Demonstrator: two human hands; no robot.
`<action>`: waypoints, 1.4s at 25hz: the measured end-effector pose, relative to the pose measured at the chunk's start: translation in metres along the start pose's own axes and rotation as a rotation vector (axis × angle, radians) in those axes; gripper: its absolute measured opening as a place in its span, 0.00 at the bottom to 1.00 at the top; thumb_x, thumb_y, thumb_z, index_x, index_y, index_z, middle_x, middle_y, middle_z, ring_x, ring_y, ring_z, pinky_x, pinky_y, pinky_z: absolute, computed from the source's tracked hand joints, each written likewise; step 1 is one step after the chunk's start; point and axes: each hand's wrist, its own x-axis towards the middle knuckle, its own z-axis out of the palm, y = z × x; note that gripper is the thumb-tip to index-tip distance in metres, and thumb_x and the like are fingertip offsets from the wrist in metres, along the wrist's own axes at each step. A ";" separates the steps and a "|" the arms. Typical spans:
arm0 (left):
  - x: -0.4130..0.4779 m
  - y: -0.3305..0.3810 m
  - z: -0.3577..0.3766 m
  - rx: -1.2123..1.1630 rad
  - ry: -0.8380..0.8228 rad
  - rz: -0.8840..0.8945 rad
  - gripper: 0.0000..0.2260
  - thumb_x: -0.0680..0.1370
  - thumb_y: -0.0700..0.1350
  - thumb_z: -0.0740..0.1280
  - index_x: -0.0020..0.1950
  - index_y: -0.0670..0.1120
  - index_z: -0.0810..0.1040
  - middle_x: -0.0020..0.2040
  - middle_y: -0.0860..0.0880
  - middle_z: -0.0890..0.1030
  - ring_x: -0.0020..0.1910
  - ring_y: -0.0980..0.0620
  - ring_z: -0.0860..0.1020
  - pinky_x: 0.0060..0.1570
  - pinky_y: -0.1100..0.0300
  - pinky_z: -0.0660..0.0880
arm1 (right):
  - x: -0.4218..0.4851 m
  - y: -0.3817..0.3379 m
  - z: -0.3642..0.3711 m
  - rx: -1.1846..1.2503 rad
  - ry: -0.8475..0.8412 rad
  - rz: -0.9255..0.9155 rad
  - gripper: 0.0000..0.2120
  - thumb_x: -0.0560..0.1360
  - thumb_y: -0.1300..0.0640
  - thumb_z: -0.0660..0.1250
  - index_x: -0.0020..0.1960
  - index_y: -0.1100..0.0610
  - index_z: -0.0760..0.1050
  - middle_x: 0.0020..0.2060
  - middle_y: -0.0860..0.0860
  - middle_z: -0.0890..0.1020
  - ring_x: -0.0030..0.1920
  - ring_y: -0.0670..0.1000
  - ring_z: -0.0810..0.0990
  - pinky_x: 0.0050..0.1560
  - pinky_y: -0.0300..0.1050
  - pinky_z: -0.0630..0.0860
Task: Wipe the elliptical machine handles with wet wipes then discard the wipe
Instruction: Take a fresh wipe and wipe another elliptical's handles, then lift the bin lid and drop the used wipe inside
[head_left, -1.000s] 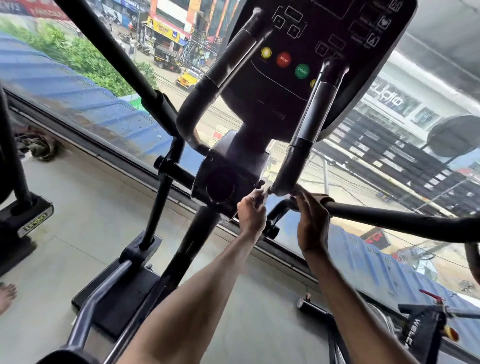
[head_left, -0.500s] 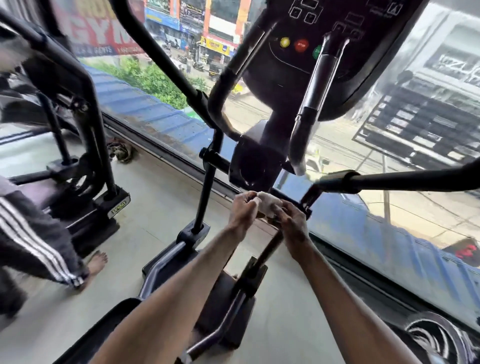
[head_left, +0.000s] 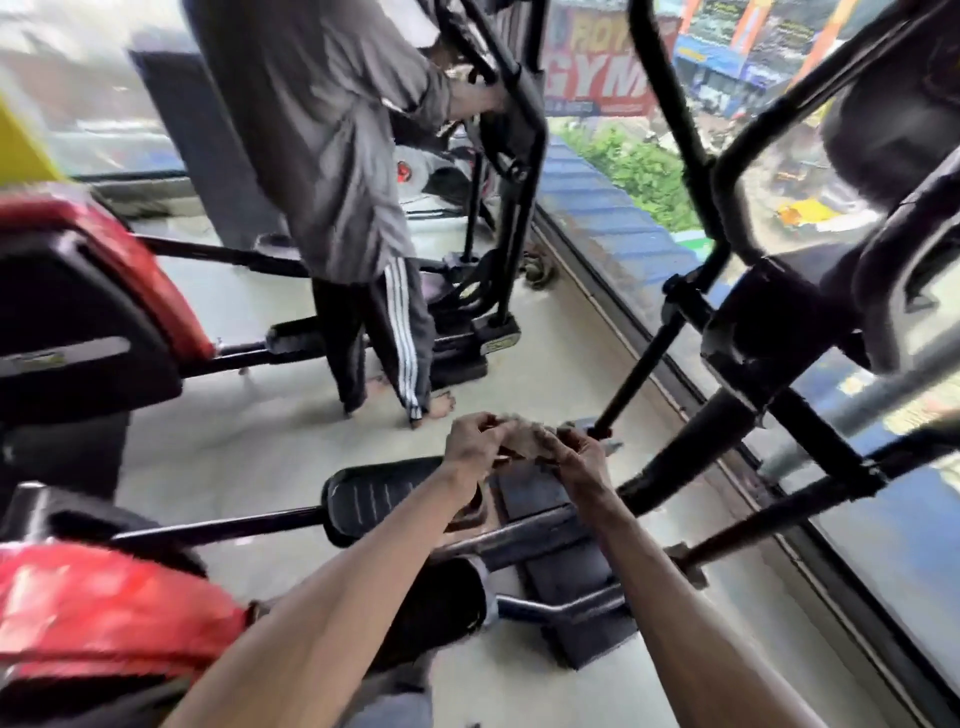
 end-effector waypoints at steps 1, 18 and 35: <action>-0.010 -0.009 -0.028 -0.022 0.075 -0.016 0.07 0.75 0.46 0.76 0.50 0.46 0.85 0.52 0.42 0.86 0.52 0.42 0.85 0.55 0.45 0.83 | -0.006 0.006 0.025 -0.028 -0.076 0.006 0.05 0.79 0.58 0.72 0.47 0.60 0.82 0.35 0.48 0.85 0.35 0.44 0.81 0.37 0.37 0.77; -0.330 -0.129 -0.522 -0.462 0.982 -0.036 0.08 0.79 0.39 0.71 0.42 0.48 0.77 0.38 0.47 0.81 0.31 0.56 0.80 0.31 0.62 0.79 | -0.264 0.080 0.564 -0.272 -1.111 -0.039 0.12 0.74 0.55 0.77 0.52 0.63 0.84 0.41 0.55 0.86 0.40 0.51 0.82 0.40 0.43 0.79; -0.663 -0.251 -0.855 -0.795 1.772 -0.037 0.08 0.79 0.40 0.72 0.58 0.43 0.81 0.50 0.45 0.84 0.42 0.50 0.83 0.41 0.56 0.84 | -0.644 0.174 0.968 -0.479 -1.823 0.104 0.02 0.77 0.63 0.73 0.49 0.60 0.81 0.41 0.53 0.86 0.42 0.51 0.85 0.42 0.43 0.82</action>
